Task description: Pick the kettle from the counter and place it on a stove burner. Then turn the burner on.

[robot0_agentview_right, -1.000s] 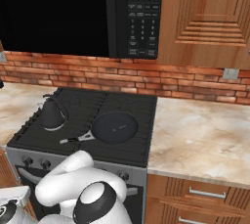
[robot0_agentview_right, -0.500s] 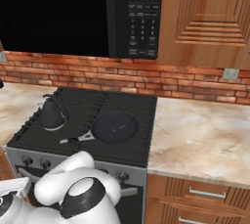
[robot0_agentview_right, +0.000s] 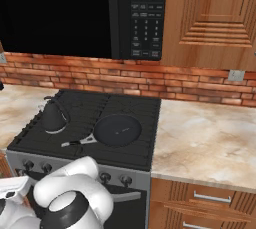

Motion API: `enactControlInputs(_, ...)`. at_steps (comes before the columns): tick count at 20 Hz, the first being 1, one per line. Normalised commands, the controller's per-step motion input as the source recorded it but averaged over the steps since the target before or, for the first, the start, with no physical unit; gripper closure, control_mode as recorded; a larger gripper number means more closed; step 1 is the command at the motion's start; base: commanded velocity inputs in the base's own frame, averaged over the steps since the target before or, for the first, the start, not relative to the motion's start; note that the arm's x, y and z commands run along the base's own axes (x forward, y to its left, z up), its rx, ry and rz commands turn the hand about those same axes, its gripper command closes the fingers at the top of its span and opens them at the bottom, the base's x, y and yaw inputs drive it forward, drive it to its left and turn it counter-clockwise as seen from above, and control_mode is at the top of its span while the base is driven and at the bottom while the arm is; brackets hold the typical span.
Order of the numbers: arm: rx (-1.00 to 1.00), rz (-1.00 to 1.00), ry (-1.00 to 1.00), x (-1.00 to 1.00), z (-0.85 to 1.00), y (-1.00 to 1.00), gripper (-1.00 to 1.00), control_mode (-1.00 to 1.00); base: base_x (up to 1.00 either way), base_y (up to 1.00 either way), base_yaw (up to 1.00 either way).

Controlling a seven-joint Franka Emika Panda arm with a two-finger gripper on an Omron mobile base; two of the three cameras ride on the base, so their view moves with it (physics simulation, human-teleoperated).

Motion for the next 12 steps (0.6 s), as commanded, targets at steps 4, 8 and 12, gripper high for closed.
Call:
enactControlInputs(4, 0.03, -0.20, -0.06, 0.05, -0.05, 0.00, -1.00, -1.00, 0.00, 0.00, 0.00)
enactControlInputs(8, 0.00, -0.20, -0.02, 0.11, -0.03, 0.00, -1.00, -1.00, 0.00, 0.00, 0.00)
enactControlInputs(12, 0.00, -0.10, 0.00, 0.04, 0.00, 0.00, -1.00, -1.00, 0.00, 0.00, 0.00)
